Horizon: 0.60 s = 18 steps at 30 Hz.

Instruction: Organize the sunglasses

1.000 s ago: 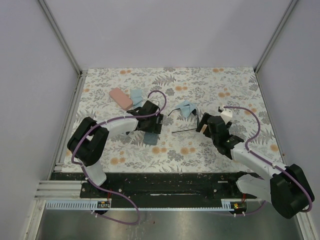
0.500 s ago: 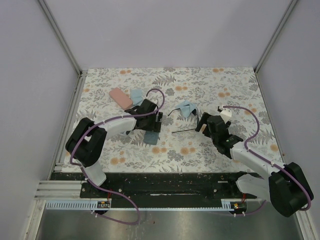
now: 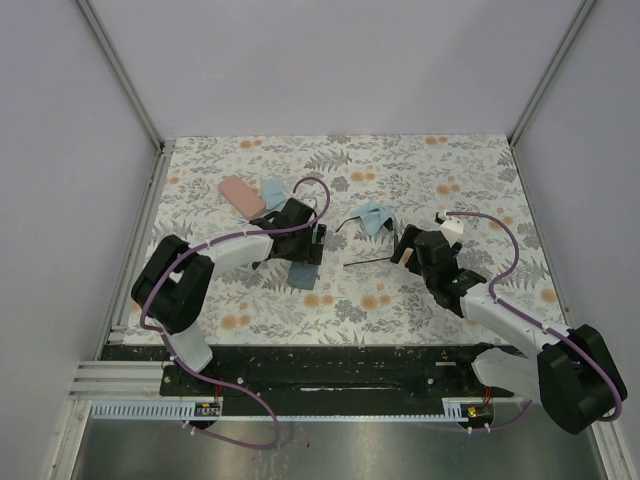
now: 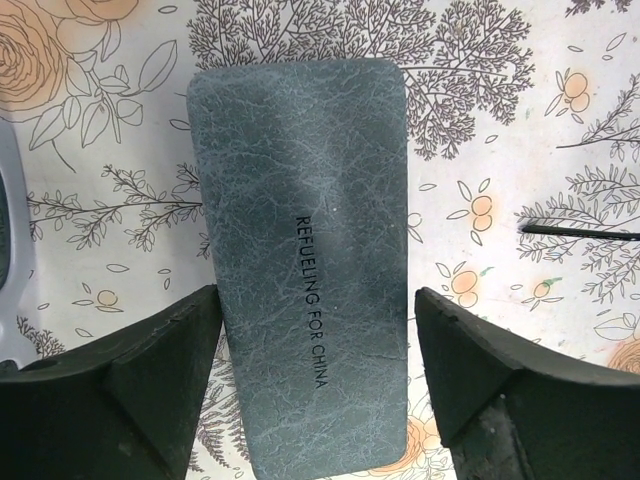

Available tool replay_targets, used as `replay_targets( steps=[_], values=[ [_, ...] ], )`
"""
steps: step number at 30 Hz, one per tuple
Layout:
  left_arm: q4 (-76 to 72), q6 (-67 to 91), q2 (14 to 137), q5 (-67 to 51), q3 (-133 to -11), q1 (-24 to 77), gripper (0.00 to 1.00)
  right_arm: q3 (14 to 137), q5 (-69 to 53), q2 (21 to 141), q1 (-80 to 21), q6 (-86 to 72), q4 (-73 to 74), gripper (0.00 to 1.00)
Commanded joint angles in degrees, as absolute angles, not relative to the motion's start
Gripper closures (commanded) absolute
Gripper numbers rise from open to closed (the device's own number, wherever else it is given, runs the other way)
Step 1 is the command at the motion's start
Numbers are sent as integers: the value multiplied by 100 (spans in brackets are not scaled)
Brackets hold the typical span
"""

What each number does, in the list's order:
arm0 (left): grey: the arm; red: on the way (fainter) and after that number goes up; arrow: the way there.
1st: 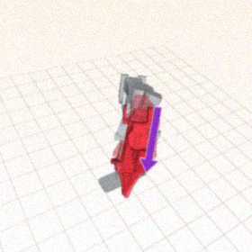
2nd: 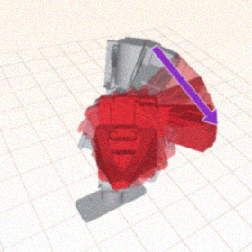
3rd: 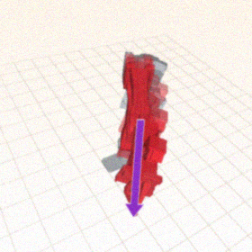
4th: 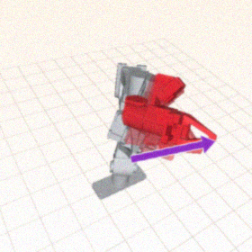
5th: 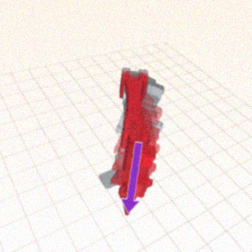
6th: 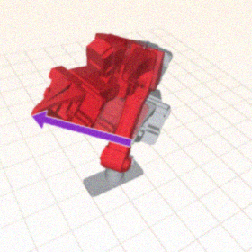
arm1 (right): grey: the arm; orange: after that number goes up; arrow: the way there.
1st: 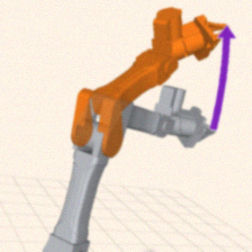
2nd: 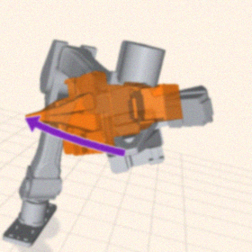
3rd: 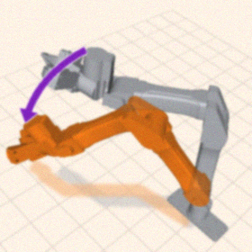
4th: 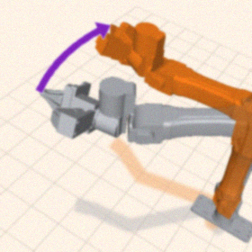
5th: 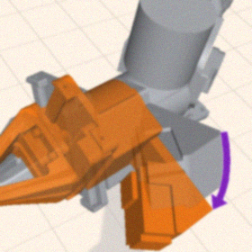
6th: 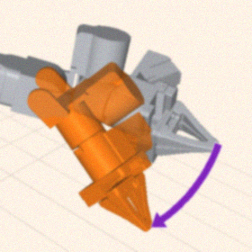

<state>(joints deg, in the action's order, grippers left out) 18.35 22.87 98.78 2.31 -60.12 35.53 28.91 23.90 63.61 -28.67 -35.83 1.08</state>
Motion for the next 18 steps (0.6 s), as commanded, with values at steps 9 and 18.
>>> replay_targets(
  steps=[9, 18],
  values=[
    [1749, 2224, 10064, 325, -6345, 3533, 42, 3006, 2382, 6390, -2795, -3542, -141, 1],
    [1934, 2074, 9774, 739, -6381, 3533, 57, 3032, 2329, 6442, -2769, -3525, -149, 1]
  ],
)
